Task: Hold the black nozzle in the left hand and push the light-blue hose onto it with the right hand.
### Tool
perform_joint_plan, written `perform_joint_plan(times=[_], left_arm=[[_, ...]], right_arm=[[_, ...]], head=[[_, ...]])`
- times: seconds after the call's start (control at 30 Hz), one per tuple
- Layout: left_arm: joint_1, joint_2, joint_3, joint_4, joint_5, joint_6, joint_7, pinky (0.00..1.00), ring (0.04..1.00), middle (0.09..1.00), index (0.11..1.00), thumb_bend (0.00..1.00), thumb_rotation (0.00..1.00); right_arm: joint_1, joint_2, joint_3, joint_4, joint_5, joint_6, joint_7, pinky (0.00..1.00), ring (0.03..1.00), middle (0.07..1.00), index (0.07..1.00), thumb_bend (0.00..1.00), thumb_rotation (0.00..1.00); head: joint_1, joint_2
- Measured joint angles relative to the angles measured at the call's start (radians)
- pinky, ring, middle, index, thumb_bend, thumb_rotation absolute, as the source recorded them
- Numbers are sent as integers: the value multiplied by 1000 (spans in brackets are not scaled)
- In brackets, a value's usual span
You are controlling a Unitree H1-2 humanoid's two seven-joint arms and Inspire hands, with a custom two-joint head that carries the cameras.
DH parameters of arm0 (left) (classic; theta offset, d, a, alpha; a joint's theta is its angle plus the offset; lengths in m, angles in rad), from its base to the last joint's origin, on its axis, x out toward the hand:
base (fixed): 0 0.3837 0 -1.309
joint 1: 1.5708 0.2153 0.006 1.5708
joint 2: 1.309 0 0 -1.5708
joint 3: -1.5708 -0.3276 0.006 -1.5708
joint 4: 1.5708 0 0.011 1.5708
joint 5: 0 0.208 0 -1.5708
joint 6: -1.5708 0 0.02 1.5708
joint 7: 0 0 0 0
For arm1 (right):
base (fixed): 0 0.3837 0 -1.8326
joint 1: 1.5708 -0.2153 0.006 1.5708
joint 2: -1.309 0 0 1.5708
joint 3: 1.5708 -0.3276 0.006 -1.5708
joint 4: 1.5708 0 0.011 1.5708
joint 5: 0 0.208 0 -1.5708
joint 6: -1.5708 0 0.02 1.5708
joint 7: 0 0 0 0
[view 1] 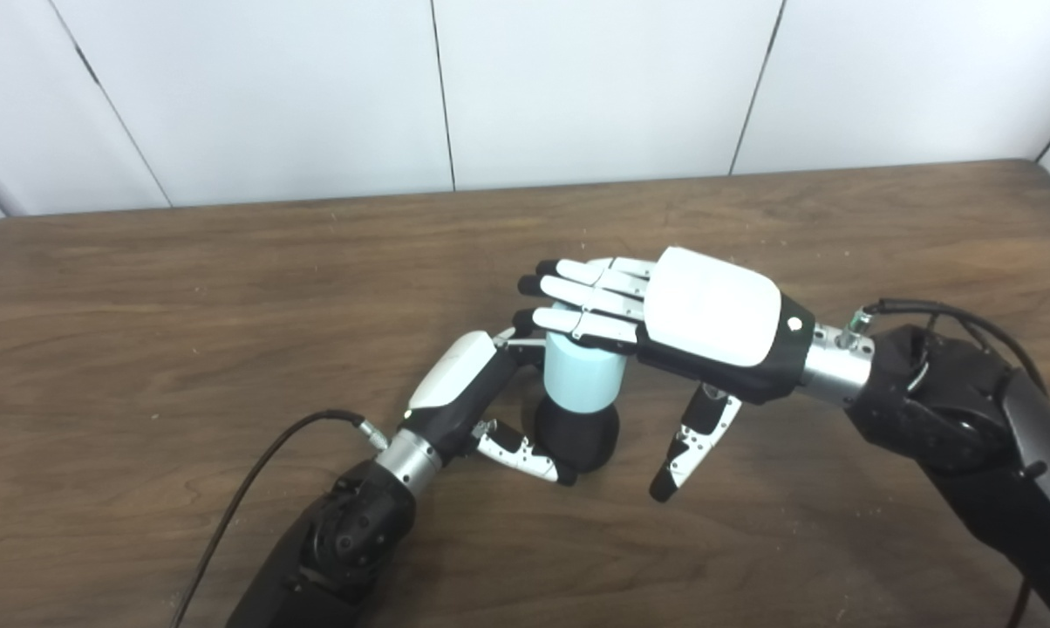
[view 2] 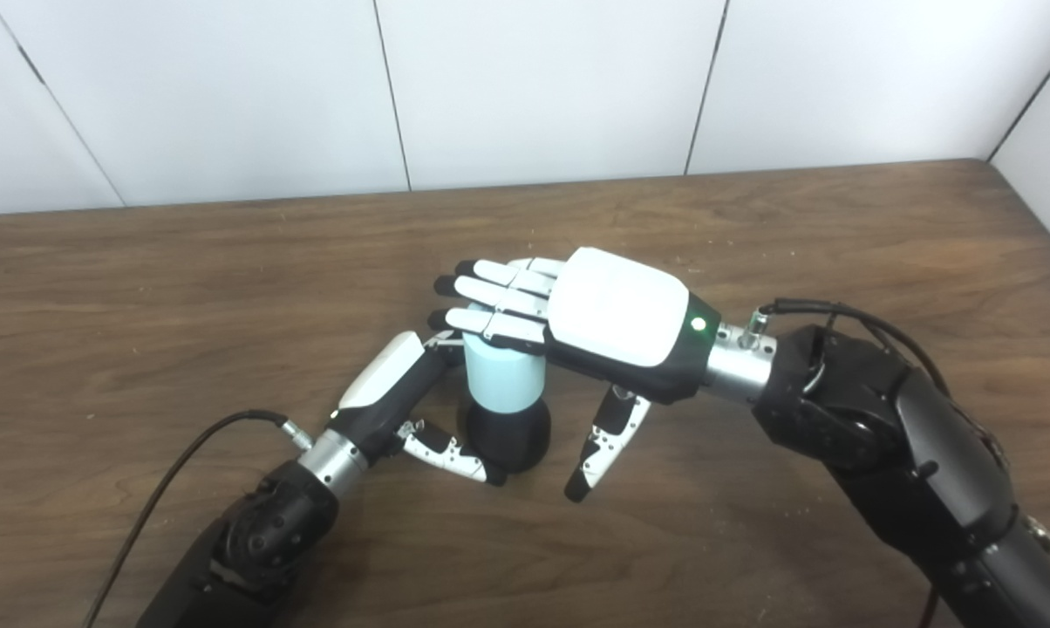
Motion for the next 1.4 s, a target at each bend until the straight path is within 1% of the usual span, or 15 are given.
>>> perform_joint_plan(times=[0.27,0.47,0.57,1.4], left_arm=[[0,0,1,0,0,0,0,952,692,497,482,525,0],[1,0,1,-1,0,1,-1,956,735,498,482,524,0],[3,0,1,-3,0,2,-2,957,742,498,482,524,0],[8,0,1,-18,0,21,-6,954,742,499,482,524,0]], right_arm=[[0,0,3,1,-1,0,-5,846,978,1000,951,927,474],[2,0,4,1,-1,0,-8,845,977,1000,947,937,472],[4,0,6,1,-1,0,-12,840,975,1000,936,942,470],[1,2,20,1,-9,0,-24,838,971,1000,928,948,473]], head=[[0,3],[2,3],[2,3],[3,11]])
